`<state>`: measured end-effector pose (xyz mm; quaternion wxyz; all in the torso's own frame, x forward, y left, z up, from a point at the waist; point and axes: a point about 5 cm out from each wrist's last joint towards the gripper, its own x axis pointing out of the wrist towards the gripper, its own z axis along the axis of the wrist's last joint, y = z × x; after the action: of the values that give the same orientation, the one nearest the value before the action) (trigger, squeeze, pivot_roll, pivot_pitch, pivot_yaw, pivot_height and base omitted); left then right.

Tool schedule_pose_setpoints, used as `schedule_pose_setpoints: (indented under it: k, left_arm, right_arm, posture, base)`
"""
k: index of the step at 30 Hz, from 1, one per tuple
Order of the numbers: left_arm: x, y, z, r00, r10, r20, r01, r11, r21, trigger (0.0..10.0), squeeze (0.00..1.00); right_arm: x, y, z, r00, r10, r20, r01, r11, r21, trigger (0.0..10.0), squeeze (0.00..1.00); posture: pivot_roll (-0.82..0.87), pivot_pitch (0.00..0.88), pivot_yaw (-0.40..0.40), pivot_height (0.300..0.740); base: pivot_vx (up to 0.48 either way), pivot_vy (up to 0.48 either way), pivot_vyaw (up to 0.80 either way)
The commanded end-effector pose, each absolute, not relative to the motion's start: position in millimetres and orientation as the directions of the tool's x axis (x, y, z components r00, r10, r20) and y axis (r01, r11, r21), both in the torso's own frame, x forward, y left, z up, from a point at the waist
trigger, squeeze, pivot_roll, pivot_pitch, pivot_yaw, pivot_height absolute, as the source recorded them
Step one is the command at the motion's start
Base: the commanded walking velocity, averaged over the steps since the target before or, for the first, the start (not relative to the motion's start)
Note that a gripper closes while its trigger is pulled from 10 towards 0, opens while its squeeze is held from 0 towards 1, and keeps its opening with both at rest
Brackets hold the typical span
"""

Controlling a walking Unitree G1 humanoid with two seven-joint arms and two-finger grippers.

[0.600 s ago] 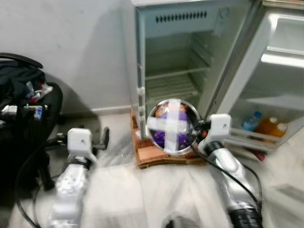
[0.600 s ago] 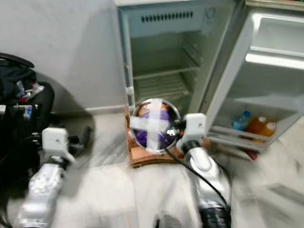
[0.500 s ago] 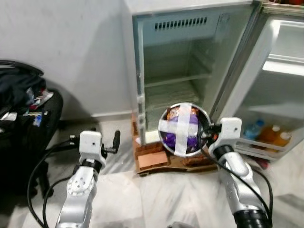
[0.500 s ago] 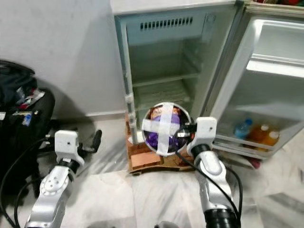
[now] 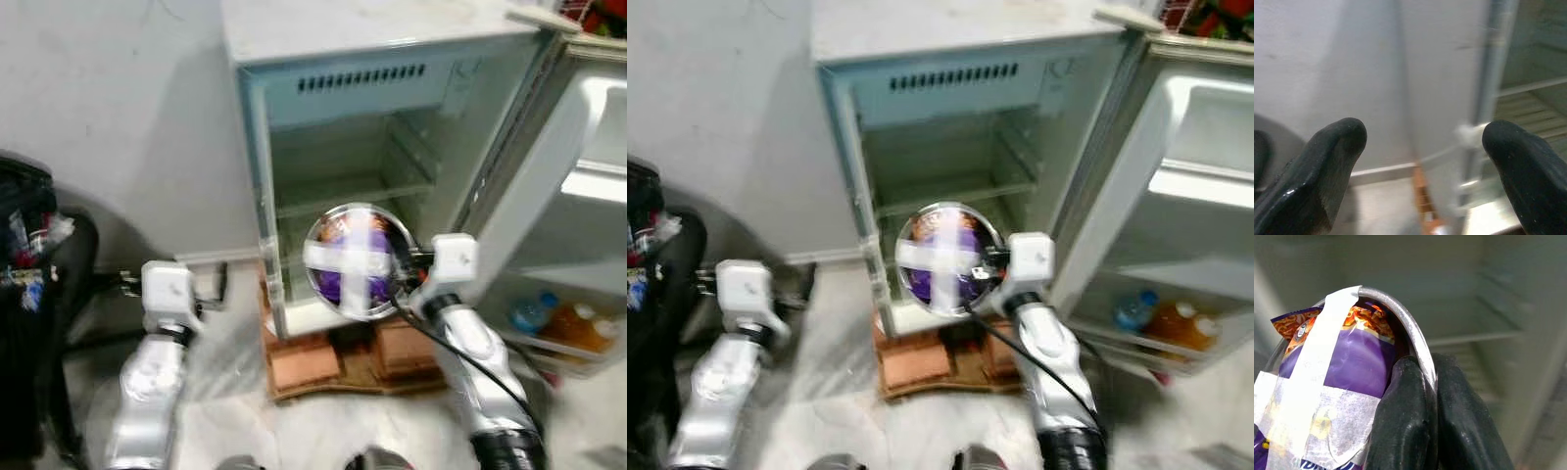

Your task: Restocking fridge

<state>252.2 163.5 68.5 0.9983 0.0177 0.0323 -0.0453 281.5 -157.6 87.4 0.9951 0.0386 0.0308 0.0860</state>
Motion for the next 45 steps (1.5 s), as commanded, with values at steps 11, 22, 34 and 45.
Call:
schedule_pose_setpoints:
  k: [11,22,34,45]
  left_arm:
    - [250.9,170.7,69.4,0.995,-0.074,-0.068,0.077,0.996,0.037,10.0,0.00]
    - [247.7,170.2,65.5,0.992,-0.075,-0.097,0.077,0.997,0.017,10.0,0.00]
    - [229.7,168.2,62.0,0.979,-0.093,-0.183,0.101,0.994,0.035,10.0,0.00]
    - [207.3,164.4,78.7,0.972,-0.114,-0.204,0.130,0.989,0.069,10.0,0.00]
  right_arm:
    - [285.3,-154.1,97.2,0.983,0.183,-0.008,-0.182,0.979,0.088,10.0,0.00]
    - [285.3,-156.9,97.6,0.985,0.171,-0.008,-0.169,0.981,0.095,10.0,0.00]
    - [304.7,-150.7,83.6,0.985,0.148,-0.086,-0.125,0.966,0.225,10.0,0.00]
    - [349.7,-149.9,80.2,0.975,-0.095,-0.203,0.173,0.896,0.409,10.0,0.00]
  posture:
    - [0.11,0.049,-0.008,0.740]
    - [0.11,0.053,-0.011,0.740]
    - [0.15,0.125,-0.003,0.740]
    - [0.24,0.236,-0.016,0.740]
  base:
    - [0.396,0.000,0.53]
    - [0.033,0.000,0.14]
    - [0.000,0.000,0.00]
    - [0.000,0.000,0.00]
